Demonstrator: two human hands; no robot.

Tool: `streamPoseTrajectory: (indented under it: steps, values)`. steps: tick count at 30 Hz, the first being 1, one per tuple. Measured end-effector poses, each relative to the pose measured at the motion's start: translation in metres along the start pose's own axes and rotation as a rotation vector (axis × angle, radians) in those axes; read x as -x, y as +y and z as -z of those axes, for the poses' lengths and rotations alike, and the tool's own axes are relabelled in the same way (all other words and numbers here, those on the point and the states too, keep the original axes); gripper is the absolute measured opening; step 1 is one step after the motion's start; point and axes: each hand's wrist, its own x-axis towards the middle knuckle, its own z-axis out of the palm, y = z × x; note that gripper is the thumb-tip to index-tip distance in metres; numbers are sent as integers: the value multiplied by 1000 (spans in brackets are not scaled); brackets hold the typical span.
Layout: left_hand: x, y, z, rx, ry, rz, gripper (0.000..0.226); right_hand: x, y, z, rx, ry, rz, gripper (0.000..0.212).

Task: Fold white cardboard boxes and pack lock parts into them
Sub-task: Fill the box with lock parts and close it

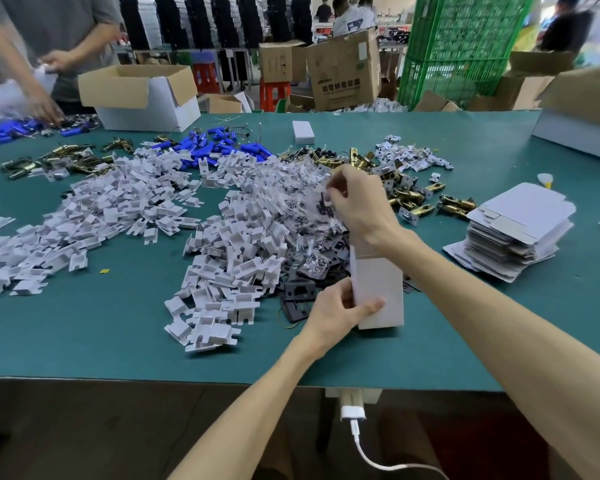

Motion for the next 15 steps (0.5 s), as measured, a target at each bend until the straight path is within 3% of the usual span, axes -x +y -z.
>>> streamPoseTrajectory:
  steps: [9, 15]
  values:
    - [0, 0, 0, 42, 11, 5, 45, 39, 44, 56, 56, -66, 145, 15]
    - [3, 4, -1, 45, 11, -3, 45, 54, 57, 51, 238, -247, 190, 17]
